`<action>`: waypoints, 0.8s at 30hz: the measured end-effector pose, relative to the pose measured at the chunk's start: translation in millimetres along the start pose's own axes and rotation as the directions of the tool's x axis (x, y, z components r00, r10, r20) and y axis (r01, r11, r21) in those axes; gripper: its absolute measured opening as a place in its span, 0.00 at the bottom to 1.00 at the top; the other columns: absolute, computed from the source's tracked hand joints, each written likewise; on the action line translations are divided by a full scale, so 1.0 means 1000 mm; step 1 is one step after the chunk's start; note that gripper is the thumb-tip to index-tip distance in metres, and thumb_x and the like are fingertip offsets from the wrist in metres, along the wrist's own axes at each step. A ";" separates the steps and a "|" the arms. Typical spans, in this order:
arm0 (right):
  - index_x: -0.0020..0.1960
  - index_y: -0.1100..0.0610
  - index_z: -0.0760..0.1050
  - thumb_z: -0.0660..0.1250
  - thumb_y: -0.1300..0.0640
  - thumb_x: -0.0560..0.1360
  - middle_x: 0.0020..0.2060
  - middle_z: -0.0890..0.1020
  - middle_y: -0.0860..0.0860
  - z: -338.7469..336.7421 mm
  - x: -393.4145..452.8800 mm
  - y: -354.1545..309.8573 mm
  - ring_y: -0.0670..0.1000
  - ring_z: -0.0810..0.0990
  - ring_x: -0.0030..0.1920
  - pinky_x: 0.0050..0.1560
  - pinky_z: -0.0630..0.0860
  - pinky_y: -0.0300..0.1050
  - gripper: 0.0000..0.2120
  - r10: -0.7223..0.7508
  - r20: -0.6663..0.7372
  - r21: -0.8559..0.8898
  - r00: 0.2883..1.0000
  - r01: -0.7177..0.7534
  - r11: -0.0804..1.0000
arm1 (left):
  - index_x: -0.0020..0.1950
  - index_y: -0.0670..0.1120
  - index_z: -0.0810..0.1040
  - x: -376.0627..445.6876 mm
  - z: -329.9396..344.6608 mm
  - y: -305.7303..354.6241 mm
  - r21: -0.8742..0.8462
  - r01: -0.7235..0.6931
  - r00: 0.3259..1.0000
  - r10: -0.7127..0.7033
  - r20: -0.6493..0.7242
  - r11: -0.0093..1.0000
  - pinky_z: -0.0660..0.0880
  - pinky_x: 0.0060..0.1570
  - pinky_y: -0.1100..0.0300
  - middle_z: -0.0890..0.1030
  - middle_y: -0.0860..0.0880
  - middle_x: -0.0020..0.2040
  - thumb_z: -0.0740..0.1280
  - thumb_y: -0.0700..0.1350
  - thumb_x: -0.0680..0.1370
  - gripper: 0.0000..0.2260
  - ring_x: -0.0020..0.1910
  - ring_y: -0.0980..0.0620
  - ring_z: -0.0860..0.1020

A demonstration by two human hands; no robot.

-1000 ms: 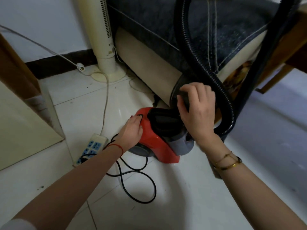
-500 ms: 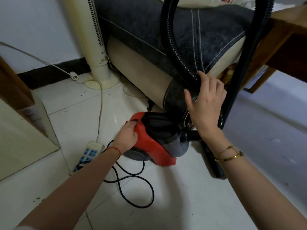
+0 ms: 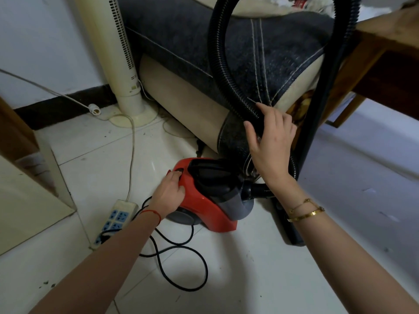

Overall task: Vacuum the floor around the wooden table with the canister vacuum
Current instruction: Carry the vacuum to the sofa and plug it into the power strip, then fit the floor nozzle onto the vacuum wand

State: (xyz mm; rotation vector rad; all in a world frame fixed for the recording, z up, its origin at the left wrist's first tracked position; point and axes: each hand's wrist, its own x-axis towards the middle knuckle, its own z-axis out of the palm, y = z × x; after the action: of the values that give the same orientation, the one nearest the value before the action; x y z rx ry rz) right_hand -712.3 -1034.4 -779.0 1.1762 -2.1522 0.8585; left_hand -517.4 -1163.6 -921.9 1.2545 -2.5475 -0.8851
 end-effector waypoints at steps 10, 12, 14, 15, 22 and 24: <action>0.67 0.54 0.70 0.58 0.45 0.80 0.57 0.77 0.49 -0.026 0.019 0.017 0.51 0.72 0.59 0.56 0.65 0.44 0.19 0.040 0.025 0.073 0.999 -0.042 0.996 | 0.73 0.41 0.63 0.002 -0.044 0.056 0.037 -0.247 0.943 0.249 -0.222 0.968 0.61 0.69 0.59 0.67 0.44 0.71 0.53 0.43 0.82 0.20 0.69 0.49 0.67; 0.66 0.54 0.71 0.58 0.45 0.80 0.57 0.77 0.49 -0.030 0.025 0.021 0.51 0.72 0.59 0.56 0.65 0.44 0.18 0.052 0.017 0.064 0.998 -0.053 0.997 | 0.72 0.41 0.66 0.006 -0.063 0.083 0.044 -0.332 0.896 0.330 -0.296 0.942 0.64 0.68 0.58 0.70 0.45 0.68 0.54 0.42 0.81 0.19 0.66 0.49 0.69; 0.65 0.54 0.71 0.58 0.46 0.80 0.57 0.77 0.49 -0.033 0.031 0.026 0.52 0.72 0.58 0.55 0.66 0.46 0.18 0.067 0.015 0.052 0.998 -0.068 0.996 | 0.69 0.42 0.69 0.008 -0.081 0.109 0.082 -0.402 0.836 0.402 -0.373 0.912 0.68 0.64 0.55 0.72 0.46 0.64 0.55 0.43 0.81 0.17 0.63 0.49 0.71; 0.65 0.55 0.71 0.58 0.47 0.80 0.57 0.77 0.50 -0.035 0.034 0.028 0.53 0.72 0.58 0.55 0.67 0.48 0.17 0.079 0.017 0.051 0.997 -0.080 0.996 | 0.68 0.42 0.70 0.008 -0.090 0.122 0.101 -0.426 0.805 0.428 -0.410 0.899 0.69 0.63 0.55 0.73 0.47 0.63 0.56 0.43 0.81 0.16 0.62 0.50 0.71; 0.65 0.57 0.71 0.60 0.49 0.80 0.58 0.76 0.53 -0.049 0.055 0.055 0.55 0.72 0.58 0.56 0.69 0.51 0.18 0.151 0.033 0.027 0.988 -0.152 0.988 | 0.65 0.43 0.72 0.011 -0.131 0.196 0.291 -0.569 0.627 0.635 -0.451 0.769 0.69 0.64 0.57 0.74 0.49 0.61 0.60 0.46 0.79 0.16 0.62 0.52 0.71; 0.65 0.58 0.71 0.61 0.49 0.79 0.58 0.76 0.53 -0.053 0.061 0.063 0.55 0.72 0.58 0.56 0.69 0.51 0.18 0.153 0.038 0.008 0.987 -0.154 0.988 | 0.67 0.44 0.71 0.016 -0.135 0.212 0.329 -0.590 0.612 0.674 -0.415 0.738 0.67 0.67 0.57 0.73 0.49 0.63 0.61 0.48 0.79 0.18 0.64 0.52 0.70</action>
State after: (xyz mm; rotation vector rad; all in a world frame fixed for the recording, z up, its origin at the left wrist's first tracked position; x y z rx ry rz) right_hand -788.4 -1000.8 -718.3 1.0494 -2.2950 0.9209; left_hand -615.8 -1135.0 -691.7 0.4082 -2.3425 -0.1461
